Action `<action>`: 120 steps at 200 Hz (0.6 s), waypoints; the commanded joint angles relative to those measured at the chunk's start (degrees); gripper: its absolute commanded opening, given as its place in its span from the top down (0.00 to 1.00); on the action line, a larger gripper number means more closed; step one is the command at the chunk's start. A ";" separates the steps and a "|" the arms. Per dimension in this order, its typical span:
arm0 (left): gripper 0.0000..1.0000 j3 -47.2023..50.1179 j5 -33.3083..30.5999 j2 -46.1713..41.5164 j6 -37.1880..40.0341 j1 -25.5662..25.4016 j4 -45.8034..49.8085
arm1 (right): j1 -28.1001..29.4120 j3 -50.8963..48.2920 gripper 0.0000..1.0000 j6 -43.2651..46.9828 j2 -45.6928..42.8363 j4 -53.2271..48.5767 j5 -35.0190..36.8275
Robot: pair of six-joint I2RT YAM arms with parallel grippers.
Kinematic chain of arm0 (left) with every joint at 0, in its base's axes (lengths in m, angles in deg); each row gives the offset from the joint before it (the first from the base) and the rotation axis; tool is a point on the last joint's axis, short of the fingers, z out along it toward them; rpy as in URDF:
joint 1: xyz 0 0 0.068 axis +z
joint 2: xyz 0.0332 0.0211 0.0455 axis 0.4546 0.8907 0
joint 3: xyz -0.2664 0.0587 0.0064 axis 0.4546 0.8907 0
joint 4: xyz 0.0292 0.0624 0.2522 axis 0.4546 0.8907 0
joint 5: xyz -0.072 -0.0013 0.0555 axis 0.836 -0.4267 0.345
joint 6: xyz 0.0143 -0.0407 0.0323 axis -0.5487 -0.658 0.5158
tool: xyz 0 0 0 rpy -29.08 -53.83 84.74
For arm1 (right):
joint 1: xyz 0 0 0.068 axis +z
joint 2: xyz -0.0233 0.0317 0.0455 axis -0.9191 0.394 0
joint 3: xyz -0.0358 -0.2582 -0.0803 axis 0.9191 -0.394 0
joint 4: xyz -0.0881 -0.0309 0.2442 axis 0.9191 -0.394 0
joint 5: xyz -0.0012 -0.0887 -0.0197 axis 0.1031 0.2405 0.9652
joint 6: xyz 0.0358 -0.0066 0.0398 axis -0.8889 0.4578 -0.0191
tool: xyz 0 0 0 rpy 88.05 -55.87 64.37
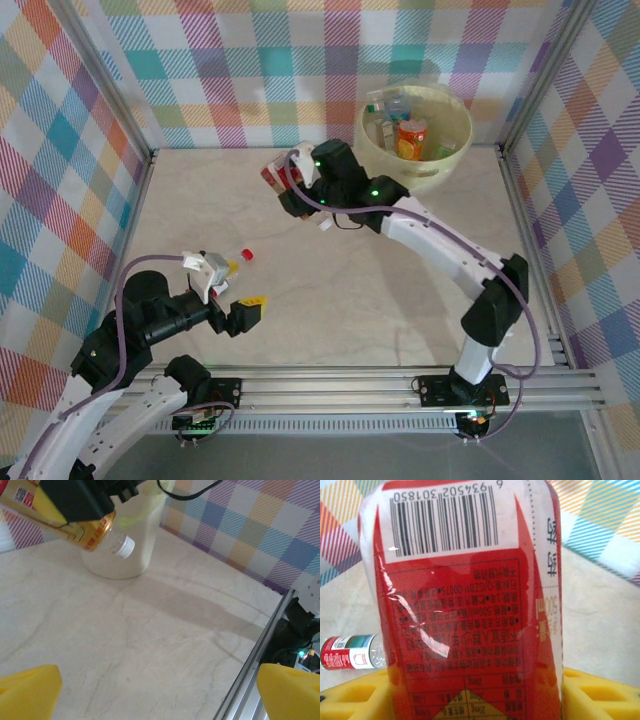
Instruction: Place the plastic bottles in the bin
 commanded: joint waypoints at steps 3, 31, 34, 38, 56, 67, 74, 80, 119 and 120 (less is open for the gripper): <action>0.00 1.26 2.40 -1.71 -1.25 0.73 -3.40 | -1.01 -1.79 0.36 0.74 -5.99 2.87 6.04; 0.00 1.51 2.93 -2.49 -1.43 0.73 -3.97 | -2.21 -2.75 0.35 2.10 -10.49 3.94 11.86; 0.00 1.53 3.00 -2.53 -1.42 0.79 -3.97 | -2.27 -2.65 0.35 2.38 -10.96 4.01 12.60; 0.00 1.53 3.02 -2.55 -1.48 0.73 -3.97 | -2.47 -2.56 0.35 2.70 -11.56 4.15 13.45; 0.00 1.55 3.09 -2.50 -1.49 0.73 -3.91 | -4.14 -2.06 0.36 3.57 -13.85 5.28 16.55; 0.00 1.56 3.20 -2.49 -1.46 0.82 -3.89 | -5.72 -1.42 0.36 3.57 -14.63 5.37 17.89; 0.00 1.44 3.24 -2.46 -1.46 0.82 -3.88 | -6.82 -1.14 0.36 3.57 -14.99 5.54 18.95; 0.00 1.43 3.28 -2.45 -1.39 0.82 -3.80 | -7.92 -1.13 0.36 3.52 -15.21 5.76 19.53; 0.00 1.39 3.11 -2.34 -1.41 0.82 -3.44 | -16.10 -2.43 0.35 1.05 -15.01 8.46 21.35; 0.00 1.40 3.02 -2.35 -1.40 0.82 -3.44 | -16.28 -2.48 0.35 0.95 -14.99 8.59 21.28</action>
